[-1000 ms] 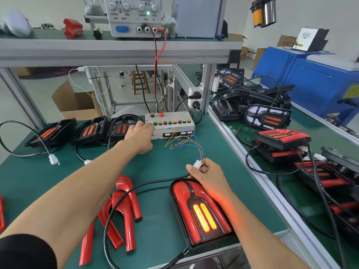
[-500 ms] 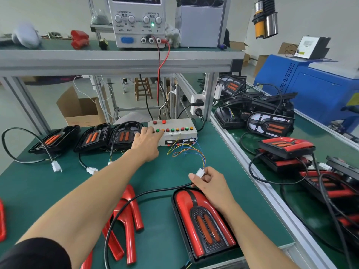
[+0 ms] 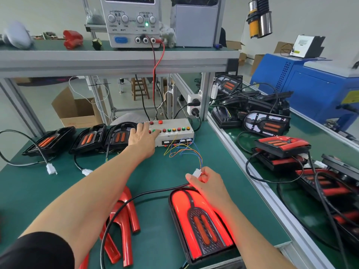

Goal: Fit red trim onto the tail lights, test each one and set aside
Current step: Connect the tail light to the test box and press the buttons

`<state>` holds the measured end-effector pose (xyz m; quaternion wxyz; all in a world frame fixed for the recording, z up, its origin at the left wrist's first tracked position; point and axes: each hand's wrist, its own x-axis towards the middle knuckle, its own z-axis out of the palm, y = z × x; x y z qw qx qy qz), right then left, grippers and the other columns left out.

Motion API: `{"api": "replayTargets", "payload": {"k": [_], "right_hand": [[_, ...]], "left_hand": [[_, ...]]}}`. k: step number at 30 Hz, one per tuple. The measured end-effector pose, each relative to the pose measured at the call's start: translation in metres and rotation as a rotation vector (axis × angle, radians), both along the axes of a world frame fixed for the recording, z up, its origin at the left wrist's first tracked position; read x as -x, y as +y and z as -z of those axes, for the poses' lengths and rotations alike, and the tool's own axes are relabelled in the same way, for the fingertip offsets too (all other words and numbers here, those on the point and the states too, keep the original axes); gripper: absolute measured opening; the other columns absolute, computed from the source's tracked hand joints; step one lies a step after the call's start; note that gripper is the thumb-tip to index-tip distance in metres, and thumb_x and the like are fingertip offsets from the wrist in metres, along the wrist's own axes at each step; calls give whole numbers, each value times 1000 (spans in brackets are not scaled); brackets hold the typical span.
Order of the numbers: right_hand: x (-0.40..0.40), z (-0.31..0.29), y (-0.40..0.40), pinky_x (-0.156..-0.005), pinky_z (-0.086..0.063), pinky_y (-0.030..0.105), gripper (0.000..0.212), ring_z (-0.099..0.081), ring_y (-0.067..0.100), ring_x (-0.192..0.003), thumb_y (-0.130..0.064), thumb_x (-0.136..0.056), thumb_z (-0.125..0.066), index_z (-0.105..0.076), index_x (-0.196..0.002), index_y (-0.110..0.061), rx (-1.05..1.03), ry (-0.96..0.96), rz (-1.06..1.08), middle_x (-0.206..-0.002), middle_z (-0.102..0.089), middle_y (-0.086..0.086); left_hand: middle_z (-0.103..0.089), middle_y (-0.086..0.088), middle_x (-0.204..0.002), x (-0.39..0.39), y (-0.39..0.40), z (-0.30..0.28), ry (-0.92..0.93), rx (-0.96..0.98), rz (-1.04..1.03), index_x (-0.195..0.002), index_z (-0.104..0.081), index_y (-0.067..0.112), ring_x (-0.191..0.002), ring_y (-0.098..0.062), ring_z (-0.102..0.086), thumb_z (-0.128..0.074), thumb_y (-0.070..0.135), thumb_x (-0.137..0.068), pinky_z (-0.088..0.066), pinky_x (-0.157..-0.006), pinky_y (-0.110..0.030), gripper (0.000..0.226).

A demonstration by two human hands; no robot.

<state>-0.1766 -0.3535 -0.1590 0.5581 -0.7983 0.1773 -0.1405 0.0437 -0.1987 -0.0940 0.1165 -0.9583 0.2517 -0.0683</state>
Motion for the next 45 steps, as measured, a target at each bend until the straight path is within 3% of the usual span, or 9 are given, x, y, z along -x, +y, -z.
{"api": "replayTargets", "payload": {"k": [10,17,23,35,41,45], "right_hand": [[2,-2,1,-57,-38,12,30,-55,-3,-57,-44,-85,-78,-59,-78,-22,-2,-2,-12,-62,-66,-15],[3,-5,3,-70,-46,32,43,-60,4,-63,-53,-81,-74,-61,-87,-13,-26,36,-16,-72,-74,-4],[2,-2,1,-62,-39,25,39,-50,1,-57,-50,-82,-77,-59,-80,-15,9,20,13,-60,-59,-14],[2,-1,0,-62,-39,21,34,-52,-3,-57,-51,-83,-76,-61,-81,-20,-2,19,-6,-61,-61,-17],[1,-2,1,-56,-38,12,31,-56,-4,-55,-43,-86,-77,-59,-80,-19,4,12,-9,-61,-67,-15],[1,-2,1,-58,-37,17,33,-56,-1,-57,-45,-86,-76,-59,-81,-17,-10,19,-10,-56,-62,-17]], "left_hand": [[-21,-14,-156,1,0,-2,27,-21,-24,-158,-23,36,-143,-34,-22,-61,26,-90,-30,-112,-45,78],[-24,-16,-154,5,-1,1,43,6,-39,-157,-21,34,-141,-35,-24,-64,24,-88,-29,-113,-48,82],[-22,-14,-155,-1,0,-3,52,-17,-46,-158,-19,40,-142,-34,-21,-58,22,-92,-28,-112,-47,78],[-22,-15,-156,1,0,-4,56,-44,-52,-159,-15,39,-142,-35,-22,-57,20,-93,-28,-112,-47,80],[-26,-14,-154,2,-4,-6,28,-20,-18,-154,-30,32,-142,-34,-23,-59,21,-91,-28,-112,-48,71],[-34,-12,-154,6,-14,-2,-31,77,99,-147,-44,22,-142,-32,-29,-61,21,-88,-29,-112,-49,62]]}}
